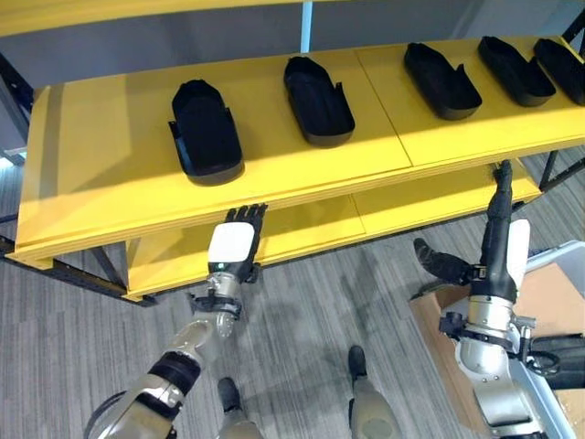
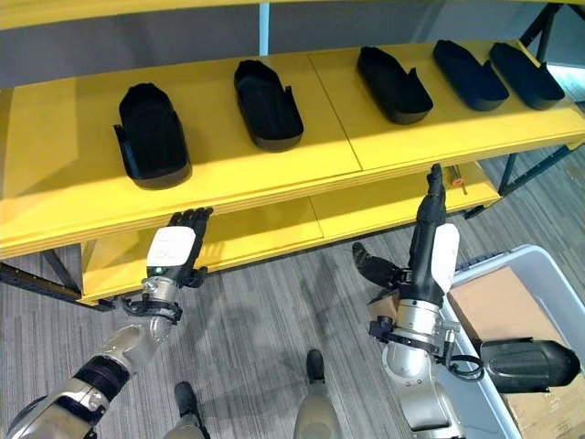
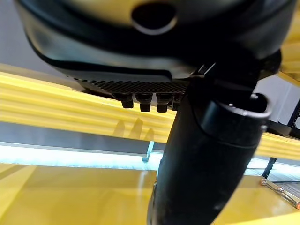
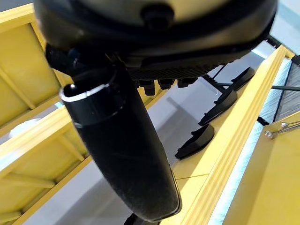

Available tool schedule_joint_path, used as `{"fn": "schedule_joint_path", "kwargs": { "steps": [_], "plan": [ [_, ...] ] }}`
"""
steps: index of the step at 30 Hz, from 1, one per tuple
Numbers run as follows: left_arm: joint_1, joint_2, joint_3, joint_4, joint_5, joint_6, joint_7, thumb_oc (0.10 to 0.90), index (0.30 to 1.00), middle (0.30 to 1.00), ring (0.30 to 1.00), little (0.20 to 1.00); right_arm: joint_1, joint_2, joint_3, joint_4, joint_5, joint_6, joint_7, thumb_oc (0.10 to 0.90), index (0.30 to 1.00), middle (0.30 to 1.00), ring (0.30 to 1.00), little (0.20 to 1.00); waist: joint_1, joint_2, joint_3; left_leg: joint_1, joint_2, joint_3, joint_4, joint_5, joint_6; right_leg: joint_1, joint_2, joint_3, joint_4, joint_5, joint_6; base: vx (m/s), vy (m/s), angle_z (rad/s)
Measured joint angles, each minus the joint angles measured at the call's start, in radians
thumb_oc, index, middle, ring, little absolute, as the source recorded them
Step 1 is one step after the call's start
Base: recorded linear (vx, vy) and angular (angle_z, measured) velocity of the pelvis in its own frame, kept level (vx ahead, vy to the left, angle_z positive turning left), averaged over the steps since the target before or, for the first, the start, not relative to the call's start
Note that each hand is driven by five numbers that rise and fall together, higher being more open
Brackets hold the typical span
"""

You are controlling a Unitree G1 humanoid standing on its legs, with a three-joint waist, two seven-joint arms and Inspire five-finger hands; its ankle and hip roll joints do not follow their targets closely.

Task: Move parts from the plastic box to the shelf.

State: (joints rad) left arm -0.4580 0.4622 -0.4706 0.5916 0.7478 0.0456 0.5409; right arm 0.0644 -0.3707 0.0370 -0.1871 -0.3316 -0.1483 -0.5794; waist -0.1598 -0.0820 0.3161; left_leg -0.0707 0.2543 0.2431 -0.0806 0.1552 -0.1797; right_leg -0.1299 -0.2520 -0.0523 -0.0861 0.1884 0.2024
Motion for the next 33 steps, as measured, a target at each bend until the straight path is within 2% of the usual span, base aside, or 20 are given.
{"fn": "schedule_joint_path", "kwargs": {
  "steps": [2, 6, 10, 14, 18, 21, 24, 33],
  "plan": [
    [-0.032, -0.025, -0.01, 0.033, -0.036, 0.0, 0.057, 0.9, 1.0, 1.0, 1.0, 1.0, -0.004, -0.017, 0.002, 0.0, 0.001, -0.001, -0.007, 0.9, 1.0, 1.0, 1.0, 1.0, -0.002, 0.009, 0.03, -0.007, 0.0, 0.009, 0.0, -0.005, -0.001, -0.015, 0.0, 0.011, 0.0, 0.0, 0.001, 0.03, -0.015, -0.1],
    [-0.076, -0.031, -0.018, 0.108, -0.067, 0.021, 0.059, 0.9, 1.0, 1.0, 1.0, 1.0, -0.012, -0.031, 0.009, 0.0, 0.001, -0.004, -0.019, 0.9, 1.0, 1.0, 1.0, 1.0, -0.012, 0.004, 0.061, -0.021, 0.002, 0.018, 0.0, -0.003, -0.001, -0.036, 0.003, 0.018, 0.0, 0.006, 0.002, 0.03, -0.009, -0.07],
    [-0.092, -0.019, -0.019, 0.116, -0.079, 0.023, 0.067, 0.9, 1.0, 1.0, 1.0, 1.0, -0.027, -0.031, 0.015, 0.0, 0.001, -0.024, -0.032, 0.9, 1.0, 1.0, 1.0, 1.0, -0.031, -0.004, 0.068, -0.026, 0.003, 0.025, 0.0, -0.006, -0.002, -0.044, 0.003, 0.02, 0.0, 0.004, 0.004, 0.04, 0.002, -0.03],
    [-0.129, -0.004, -0.017, 0.084, -0.117, 0.027, 0.082, 0.9, 1.0, 1.0, 1.0, 1.0, -0.034, -0.031, 0.028, 0.0, 0.001, -0.028, -0.038, 0.9, 1.0, 1.0, 1.0, 1.0, -0.028, -0.004, 0.075, -0.035, 0.002, 0.027, 0.0, -0.006, -0.003, -0.055, 0.004, 0.021, 0.0, 0.004, 0.004, 0.04, -0.007, -0.01],
    [-0.076, 0.045, 0.007, -0.131, -0.115, 0.033, 0.082, 0.9, 1.0, 1.0, 1.0, 1.0, -0.041, -0.036, 0.027, 0.0, 0.001, -0.03, -0.042, 0.9, 1.0, 1.0, 1.0, 1.0, -0.012, -0.004, 0.094, -0.036, 0.003, 0.024, 0.0, -0.003, -0.007, -0.054, 0.004, 0.019, 0.0, 0.004, 0.004, 0.01, -0.003, 0.0],
    [-0.043, 0.046, 0.013, -0.214, -0.113, 0.013, 0.081, 0.9, 1.0, 1.0, 1.0, 1.0, -0.041, -0.036, 0.026, 0.0, 0.0, -0.029, -0.044, 0.9, 1.0, 1.0, 1.0, 1.0, 0.006, -0.004, 0.094, -0.036, 0.002, 0.021, 0.0, -0.003, -0.007, -0.052, 0.004, 0.017, 0.0, 0.004, 0.004, 0.0, 0.0, 0.01],
    [-0.013, 0.046, 0.013, -0.259, -0.112, -0.011, 0.076, 0.9, 1.0, 1.0, 1.0, 1.0, -0.043, -0.036, 0.025, 0.0, 0.0, -0.029, -0.044, 0.9, 1.0, 1.0, 1.0, 1.0, 0.021, -0.003, 0.094, -0.036, 0.002, 0.018, 0.0, -0.002, -0.008, -0.049, 0.004, 0.015, 0.0, 0.004, 0.004, 0.0, 0.0, 0.0],
    [0.055, 0.081, 0.013, -0.407, -0.105, -0.084, 0.002, 0.9, 1.0, 1.0, 1.0, 1.0, -0.041, -0.033, 0.019, 0.0, -0.001, -0.025, -0.044, 0.9, 1.0, 1.0, 1.0, 1.0, 0.029, 0.013, 0.096, -0.034, 0.001, -0.002, 0.0, 0.001, -0.006, -0.033, 0.002, -0.001, 0.0, 0.003, 0.003, -0.01, 0.003, 0.05]
  ]
}}
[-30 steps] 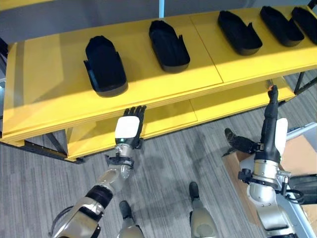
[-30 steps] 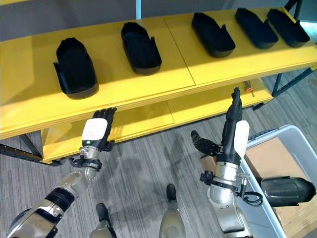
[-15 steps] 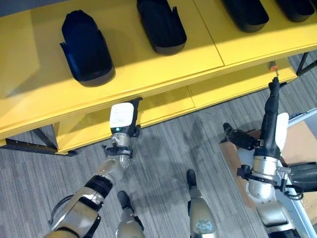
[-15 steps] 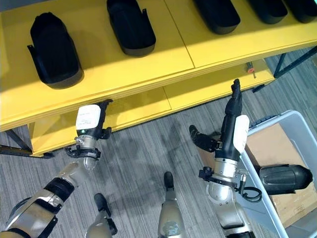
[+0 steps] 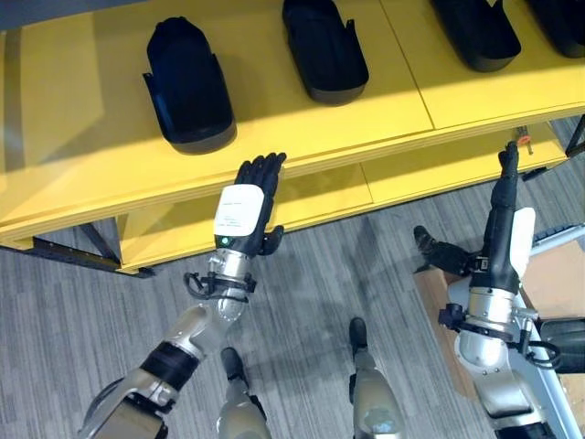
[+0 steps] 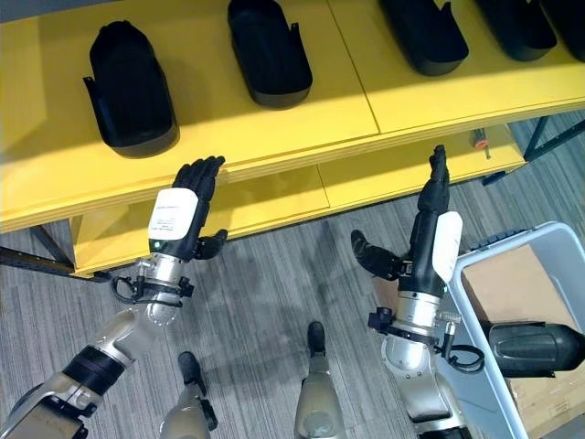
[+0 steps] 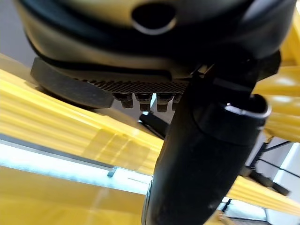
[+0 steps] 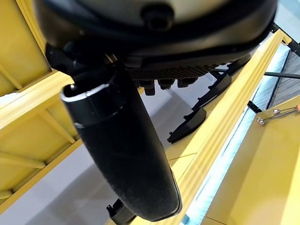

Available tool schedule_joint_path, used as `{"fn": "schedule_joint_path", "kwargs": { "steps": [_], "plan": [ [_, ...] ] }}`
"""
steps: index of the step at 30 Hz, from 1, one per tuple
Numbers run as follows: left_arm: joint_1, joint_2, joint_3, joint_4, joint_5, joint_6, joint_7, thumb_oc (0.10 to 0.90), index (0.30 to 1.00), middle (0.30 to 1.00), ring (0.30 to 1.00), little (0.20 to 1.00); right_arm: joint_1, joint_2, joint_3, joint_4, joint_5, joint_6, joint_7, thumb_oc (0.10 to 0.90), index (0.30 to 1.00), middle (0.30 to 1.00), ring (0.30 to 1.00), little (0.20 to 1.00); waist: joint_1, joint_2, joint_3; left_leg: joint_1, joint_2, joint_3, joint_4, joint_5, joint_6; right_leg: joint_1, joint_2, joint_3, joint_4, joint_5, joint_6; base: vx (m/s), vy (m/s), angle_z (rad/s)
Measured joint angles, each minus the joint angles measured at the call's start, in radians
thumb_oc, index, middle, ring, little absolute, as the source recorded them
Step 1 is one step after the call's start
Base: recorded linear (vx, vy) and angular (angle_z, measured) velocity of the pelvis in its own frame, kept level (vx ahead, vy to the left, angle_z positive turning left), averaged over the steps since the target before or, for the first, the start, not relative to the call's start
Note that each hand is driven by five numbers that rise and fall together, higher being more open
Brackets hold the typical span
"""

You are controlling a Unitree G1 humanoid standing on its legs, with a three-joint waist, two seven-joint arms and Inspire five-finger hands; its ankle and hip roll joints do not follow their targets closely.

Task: Move parts from the plastic box to the shelf.

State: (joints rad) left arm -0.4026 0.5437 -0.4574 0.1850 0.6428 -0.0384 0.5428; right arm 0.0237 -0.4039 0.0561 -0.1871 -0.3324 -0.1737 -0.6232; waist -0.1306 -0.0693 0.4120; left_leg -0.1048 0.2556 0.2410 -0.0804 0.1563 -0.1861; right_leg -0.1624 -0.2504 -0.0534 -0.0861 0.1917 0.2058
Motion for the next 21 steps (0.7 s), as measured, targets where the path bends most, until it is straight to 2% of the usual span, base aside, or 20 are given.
{"fn": "schedule_joint_path", "kwargs": {
  "steps": [8, 13, 21],
  "plan": [
    [0.013, 0.024, -0.003, -0.105, 0.0, -0.052, -0.033, 0.9, 1.0, 1.0, 1.0, 1.0, 0.009, 0.0, -0.006, 0.0, 0.0, 0.003, 0.0, 0.9, 1.0, 1.0, 1.0, 1.0, 0.004, 0.008, -0.001, 0.001, -0.001, -0.004, 0.0, 0.003, -0.002, 0.005, -0.001, -0.006, 0.0, 0.0, 0.0, 0.0, 0.0, 0.0],
    [0.018, 0.031, 0.011, -0.115, 0.001, -0.053, -0.032, 0.9, 1.0, 1.0, 1.0, 1.0, 0.011, 0.0, -0.025, 0.0, -0.001, 0.004, 0.0, 0.9, 1.0, 1.0, 1.0, 1.0, 0.01, 0.018, -0.003, 0.002, -0.001, -0.007, 0.0, 0.004, -0.001, 0.009, -0.001, -0.01, 0.0, 0.0, 0.0, 0.0, 0.0, 0.0],
    [0.025, 0.03, 0.064, -0.097, 0.01, -0.048, -0.023, 0.9, 1.0, 1.0, 1.0, 1.0, 0.015, 0.0, -0.03, 0.0, -0.002, 0.006, 0.0, 0.9, 1.0, 1.0, 1.0, 1.0, 0.018, 0.019, -0.003, 0.002, -0.001, -0.016, 0.0, 0.006, 0.002, 0.015, -0.001, -0.014, 0.0, 0.0, 0.0, 0.0, 0.003, 0.01]
  ]
}}
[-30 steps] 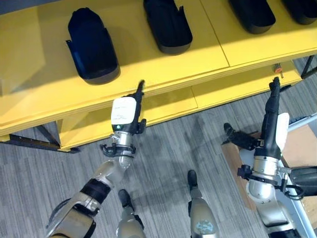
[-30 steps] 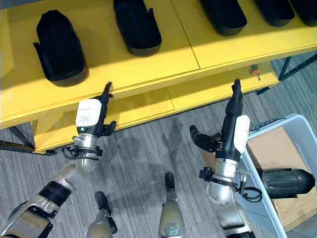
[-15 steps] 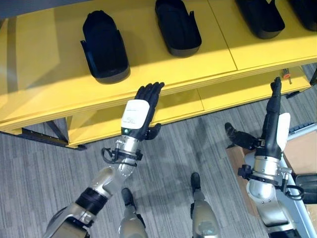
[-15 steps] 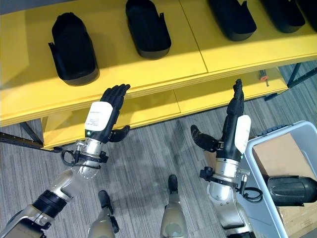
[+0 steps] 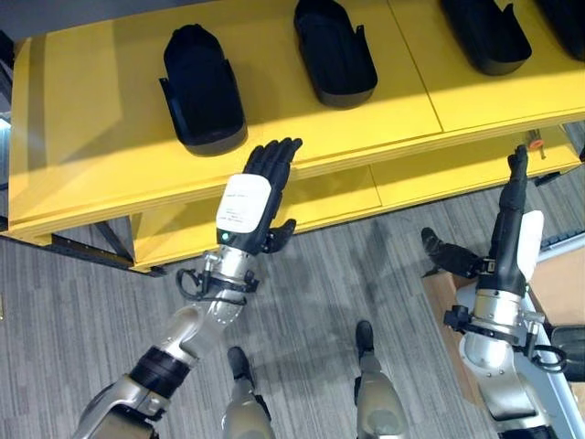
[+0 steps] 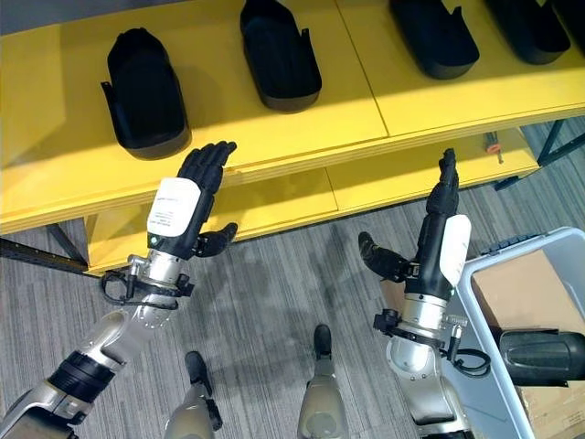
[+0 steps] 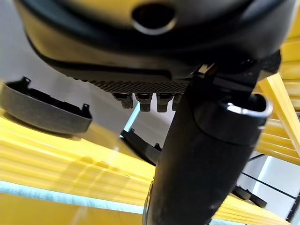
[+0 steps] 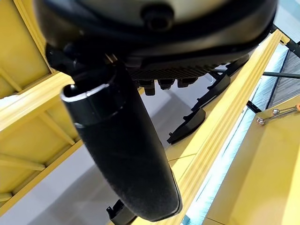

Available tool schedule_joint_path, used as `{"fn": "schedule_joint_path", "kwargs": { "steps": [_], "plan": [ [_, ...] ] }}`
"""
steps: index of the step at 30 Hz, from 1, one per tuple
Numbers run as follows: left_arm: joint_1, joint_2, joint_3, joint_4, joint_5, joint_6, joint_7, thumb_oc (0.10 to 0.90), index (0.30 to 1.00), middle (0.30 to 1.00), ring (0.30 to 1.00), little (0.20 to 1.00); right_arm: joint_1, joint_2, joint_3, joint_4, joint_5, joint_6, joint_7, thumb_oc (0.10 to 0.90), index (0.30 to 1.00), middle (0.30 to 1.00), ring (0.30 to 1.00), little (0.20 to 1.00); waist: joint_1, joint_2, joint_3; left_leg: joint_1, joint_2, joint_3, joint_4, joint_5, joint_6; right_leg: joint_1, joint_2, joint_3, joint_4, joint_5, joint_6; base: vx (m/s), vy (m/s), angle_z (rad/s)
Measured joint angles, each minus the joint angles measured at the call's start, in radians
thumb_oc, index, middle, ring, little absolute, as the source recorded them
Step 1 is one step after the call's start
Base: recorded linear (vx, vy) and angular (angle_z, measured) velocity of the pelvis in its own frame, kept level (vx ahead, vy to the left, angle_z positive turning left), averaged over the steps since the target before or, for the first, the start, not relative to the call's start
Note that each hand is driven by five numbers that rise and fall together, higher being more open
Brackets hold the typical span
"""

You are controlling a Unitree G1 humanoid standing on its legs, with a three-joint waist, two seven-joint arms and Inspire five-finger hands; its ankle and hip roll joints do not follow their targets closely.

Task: Move parts from the plastic box to the shelf.

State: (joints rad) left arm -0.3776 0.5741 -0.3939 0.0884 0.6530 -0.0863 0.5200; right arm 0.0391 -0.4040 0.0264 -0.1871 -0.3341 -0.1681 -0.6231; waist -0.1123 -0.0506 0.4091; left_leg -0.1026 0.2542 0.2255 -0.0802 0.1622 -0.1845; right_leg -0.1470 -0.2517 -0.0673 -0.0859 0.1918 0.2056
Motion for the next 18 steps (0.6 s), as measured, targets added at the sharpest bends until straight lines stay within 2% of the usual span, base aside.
{"fn": "schedule_joint_path", "kwargs": {
  "steps": [18],
  "plan": [
    [-0.004, -0.011, 0.025, 0.226, -0.002, 0.085, 0.025, 0.9, 1.0, 1.0, 1.0, 1.0, -0.004, 0.0, -0.001, 0.0, -0.002, 0.002, 0.001, 0.9, 1.0, 1.0, 1.0, 1.0, -0.003, -0.001, -0.001, 0.001, 0.0, 0.0, 0.0, -0.002, 0.003, 0.001, 0.0, 0.0, 0.0, 0.0, 0.0, 0.0, 0.0, 0.0]
  ]
}}
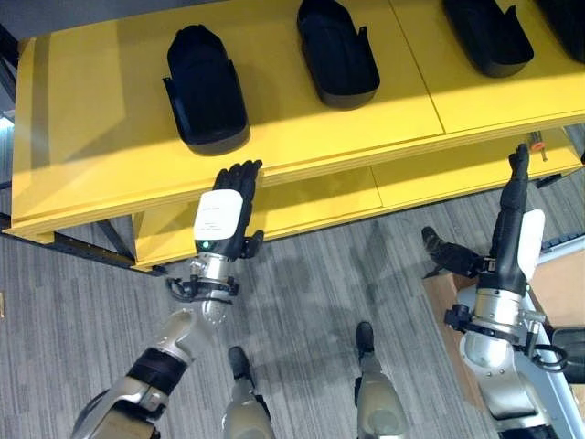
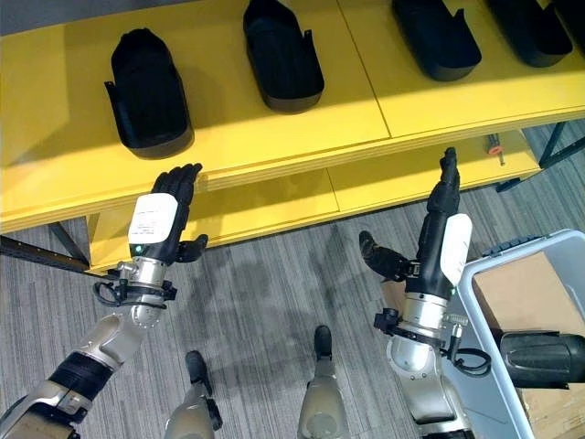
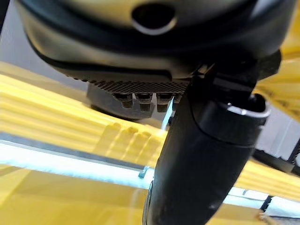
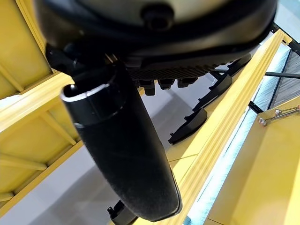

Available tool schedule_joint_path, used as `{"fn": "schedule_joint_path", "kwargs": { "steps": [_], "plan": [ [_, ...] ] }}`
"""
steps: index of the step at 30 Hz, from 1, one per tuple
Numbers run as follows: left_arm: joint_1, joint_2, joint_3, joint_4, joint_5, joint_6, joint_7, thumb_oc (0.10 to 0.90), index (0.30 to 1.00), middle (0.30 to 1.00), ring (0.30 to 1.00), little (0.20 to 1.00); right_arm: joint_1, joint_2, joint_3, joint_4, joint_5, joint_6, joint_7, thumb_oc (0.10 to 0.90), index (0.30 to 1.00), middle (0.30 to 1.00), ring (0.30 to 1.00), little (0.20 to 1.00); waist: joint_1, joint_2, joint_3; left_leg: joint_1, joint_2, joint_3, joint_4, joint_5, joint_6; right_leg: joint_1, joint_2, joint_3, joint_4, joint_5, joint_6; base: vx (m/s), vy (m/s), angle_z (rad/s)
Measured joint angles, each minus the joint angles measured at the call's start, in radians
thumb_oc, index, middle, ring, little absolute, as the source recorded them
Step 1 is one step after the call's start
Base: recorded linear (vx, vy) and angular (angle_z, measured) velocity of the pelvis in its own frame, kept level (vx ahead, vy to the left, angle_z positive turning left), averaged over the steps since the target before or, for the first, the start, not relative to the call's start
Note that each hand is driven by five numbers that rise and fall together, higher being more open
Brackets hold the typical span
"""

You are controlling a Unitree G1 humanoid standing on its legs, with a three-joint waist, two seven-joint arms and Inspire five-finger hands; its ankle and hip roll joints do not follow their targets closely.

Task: Move parts from the plastic box to the shelf.

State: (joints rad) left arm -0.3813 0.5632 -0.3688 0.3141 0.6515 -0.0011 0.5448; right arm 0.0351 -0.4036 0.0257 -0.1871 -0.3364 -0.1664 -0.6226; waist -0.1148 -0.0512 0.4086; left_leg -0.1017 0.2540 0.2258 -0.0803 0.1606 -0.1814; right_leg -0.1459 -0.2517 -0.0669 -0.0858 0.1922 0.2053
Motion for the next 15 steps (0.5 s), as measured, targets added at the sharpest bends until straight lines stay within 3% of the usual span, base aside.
{"fn": "schedule_joint_path", "kwargs": {
  "steps": [15],
  "plan": [
    [-0.039, 0.0, 0.032, 0.014, -0.01, 0.024, 0.038, 0.9, 1.0, 1.0, 1.0, 1.0, -0.006, 0.0, -0.001, 0.0, 0.0, 0.0, 0.0, 0.9, 1.0, 1.0, 1.0, 1.0, -0.005, -0.003, -0.002, 0.0, 0.0, 0.0, 0.0, 0.0, 0.0, 0.0, 0.0, 0.0, 0.0, 0.001, -0.001, 0.0, 0.0, 0.0]
  ]
}}
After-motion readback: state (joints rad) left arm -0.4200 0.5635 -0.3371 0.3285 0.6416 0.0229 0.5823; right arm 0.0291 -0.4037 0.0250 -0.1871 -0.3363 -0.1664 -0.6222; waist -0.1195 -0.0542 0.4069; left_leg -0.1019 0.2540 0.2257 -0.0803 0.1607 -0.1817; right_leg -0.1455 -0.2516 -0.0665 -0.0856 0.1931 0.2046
